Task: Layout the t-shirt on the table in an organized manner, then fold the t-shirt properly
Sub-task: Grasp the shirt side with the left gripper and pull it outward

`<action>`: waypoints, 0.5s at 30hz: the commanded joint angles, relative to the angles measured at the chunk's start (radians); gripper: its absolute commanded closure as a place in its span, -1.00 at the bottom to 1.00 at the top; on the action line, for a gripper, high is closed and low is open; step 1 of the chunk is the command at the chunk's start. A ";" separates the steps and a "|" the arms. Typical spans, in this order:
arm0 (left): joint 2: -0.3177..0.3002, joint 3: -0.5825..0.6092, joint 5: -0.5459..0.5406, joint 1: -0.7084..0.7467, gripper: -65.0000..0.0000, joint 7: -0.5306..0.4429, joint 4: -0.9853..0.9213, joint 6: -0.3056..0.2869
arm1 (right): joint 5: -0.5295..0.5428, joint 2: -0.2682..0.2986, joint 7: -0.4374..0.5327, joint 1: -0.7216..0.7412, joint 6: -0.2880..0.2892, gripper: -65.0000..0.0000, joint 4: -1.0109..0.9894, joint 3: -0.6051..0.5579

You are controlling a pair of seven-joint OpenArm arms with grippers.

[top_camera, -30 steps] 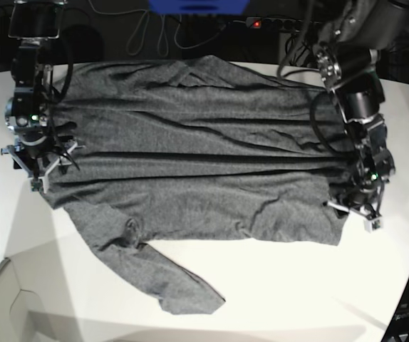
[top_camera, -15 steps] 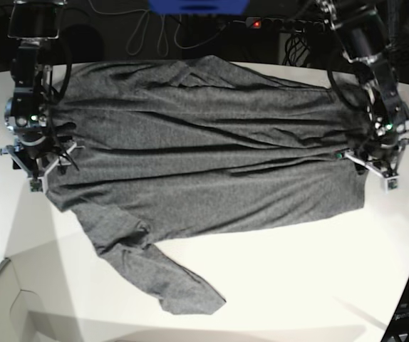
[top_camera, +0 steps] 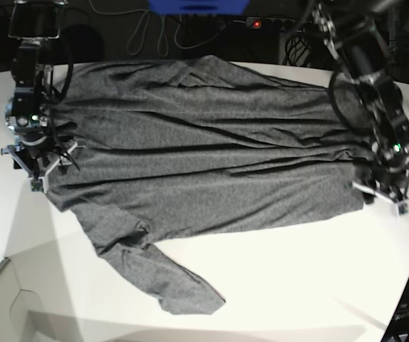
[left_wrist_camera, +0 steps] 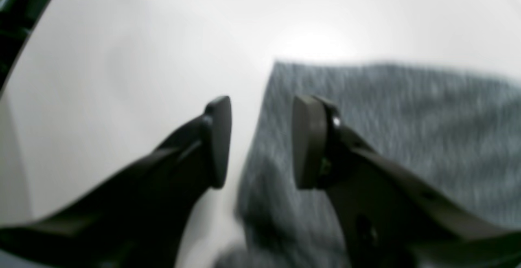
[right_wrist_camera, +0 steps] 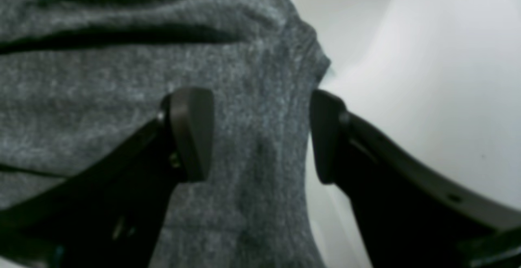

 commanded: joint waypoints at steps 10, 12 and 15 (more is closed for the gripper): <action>-0.019 -0.065 -0.008 -0.202 -0.25 -0.029 -0.208 0.000 | -0.001 0.014 0.023 -0.002 -0.007 -0.16 0.019 0.006; -0.019 -0.065 -0.008 -0.218 -0.35 -0.029 -0.246 0.000 | -0.001 0.014 0.023 -0.002 -0.007 -0.16 0.017 0.007; -0.019 -0.065 -0.008 -0.241 -0.35 -0.030 -0.314 0.000 | -0.001 0.014 0.023 -0.002 -0.007 -0.16 0.017 0.007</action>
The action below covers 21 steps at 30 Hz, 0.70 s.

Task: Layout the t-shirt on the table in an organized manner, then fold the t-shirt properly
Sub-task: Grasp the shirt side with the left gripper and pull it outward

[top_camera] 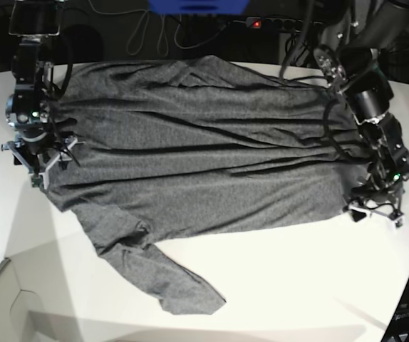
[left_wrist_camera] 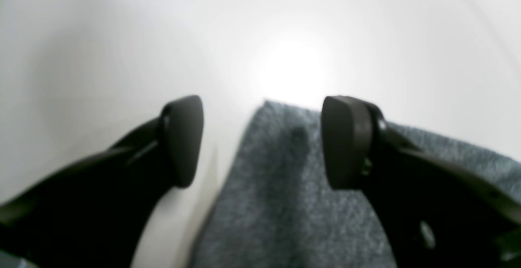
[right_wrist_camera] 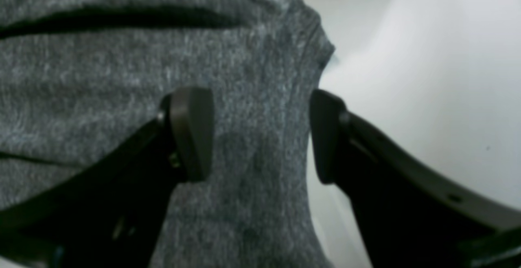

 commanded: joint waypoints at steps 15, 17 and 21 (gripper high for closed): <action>-0.008 0.077 -0.009 -0.035 1.00 -0.163 -0.094 -0.004 | -0.001 0.015 0.023 0.014 -0.007 -0.16 0.017 0.006; -0.005 0.075 -0.009 -0.033 0.99 -0.158 -0.068 -0.004 | -0.001 0.015 0.023 0.016 -0.007 -0.16 0.017 0.006; 0.039 0.077 -0.009 0.037 1.00 -0.143 0.147 -0.005 | -0.001 0.015 0.023 0.016 -0.007 -0.16 0.017 0.006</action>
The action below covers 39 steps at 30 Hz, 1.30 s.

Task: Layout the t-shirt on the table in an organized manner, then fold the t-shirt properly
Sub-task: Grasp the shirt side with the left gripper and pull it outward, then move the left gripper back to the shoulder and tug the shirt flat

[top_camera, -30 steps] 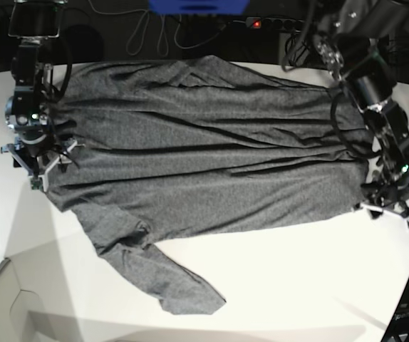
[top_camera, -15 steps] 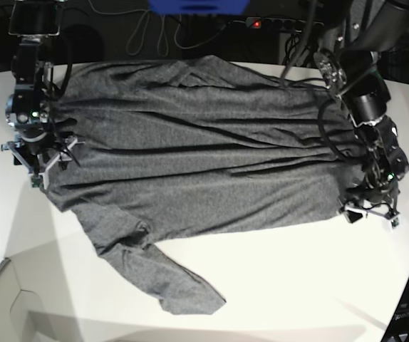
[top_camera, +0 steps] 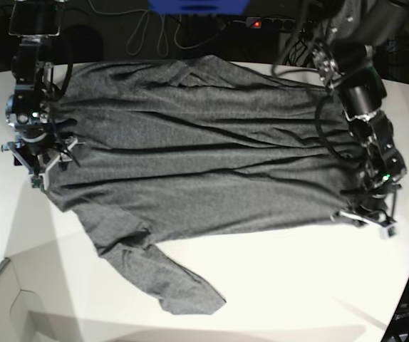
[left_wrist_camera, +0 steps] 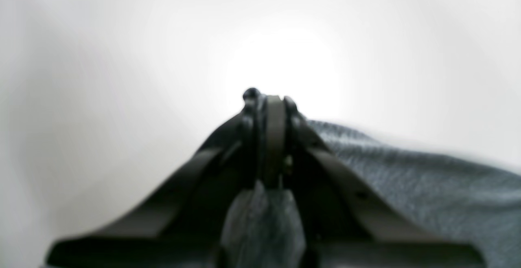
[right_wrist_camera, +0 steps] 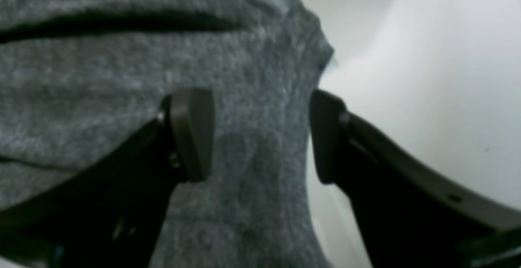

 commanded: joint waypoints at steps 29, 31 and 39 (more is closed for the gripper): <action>-0.104 0.298 -0.003 0.001 1.00 -0.025 0.202 -0.005 | -0.001 0.013 0.023 0.012 -0.007 -0.16 0.017 0.006; -0.129 0.275 -0.003 -0.118 1.00 -0.025 0.053 -0.007 | -0.001 0.015 0.023 0.012 -0.007 -0.16 0.017 0.006; -0.179 0.375 -0.003 -0.380 0.99 -0.180 -0.427 -0.002 | -0.001 0.016 0.023 -0.014 -0.007 -0.16 0.023 0.006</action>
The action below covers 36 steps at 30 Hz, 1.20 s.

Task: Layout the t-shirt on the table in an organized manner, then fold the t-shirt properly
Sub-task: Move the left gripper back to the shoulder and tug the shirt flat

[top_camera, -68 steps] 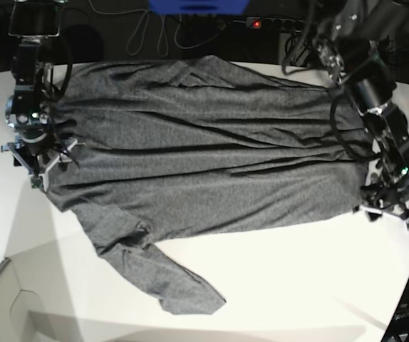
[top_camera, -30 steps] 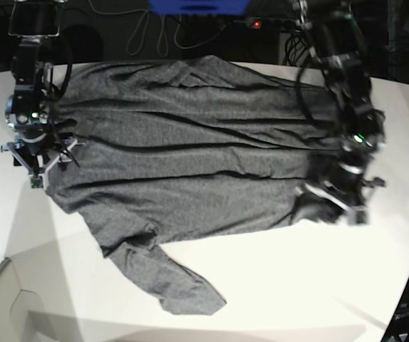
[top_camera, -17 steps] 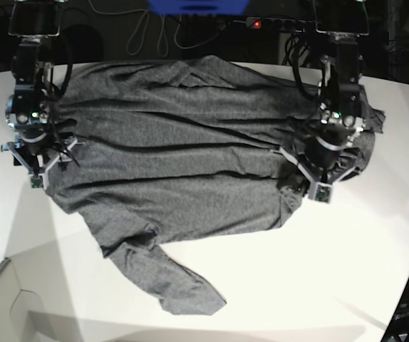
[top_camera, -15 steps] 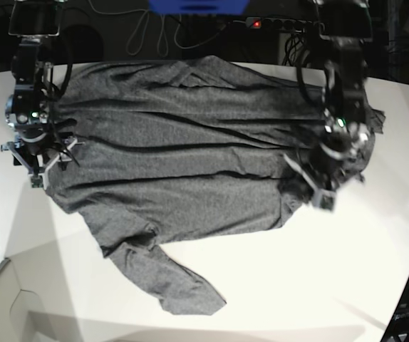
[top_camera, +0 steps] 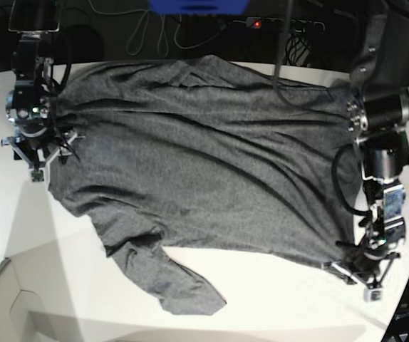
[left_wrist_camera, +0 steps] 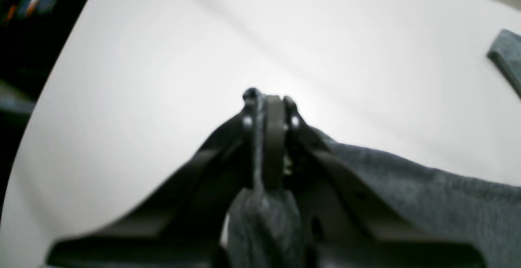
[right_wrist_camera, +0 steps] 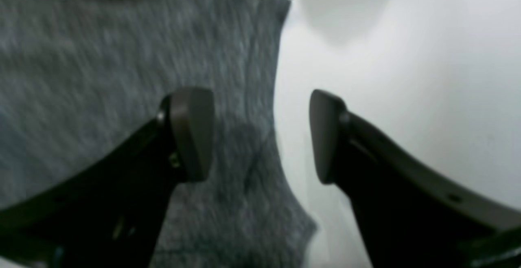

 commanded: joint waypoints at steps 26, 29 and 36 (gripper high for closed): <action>0.023 0.018 -0.136 0.458 -1.00 0.148 0.499 -0.002 | -0.001 0.012 0.028 0.011 -0.007 -0.15 0.019 0.005; 0.020 0.018 -0.141 0.504 -1.00 0.151 0.479 0.000 | -0.001 0.012 0.028 0.012 -0.007 -0.15 0.019 0.005; -0.037 -0.006 -0.147 0.610 -1.00 0.153 0.484 0.006 | -0.001 0.012 0.033 0.014 -0.007 -0.15 0.019 0.005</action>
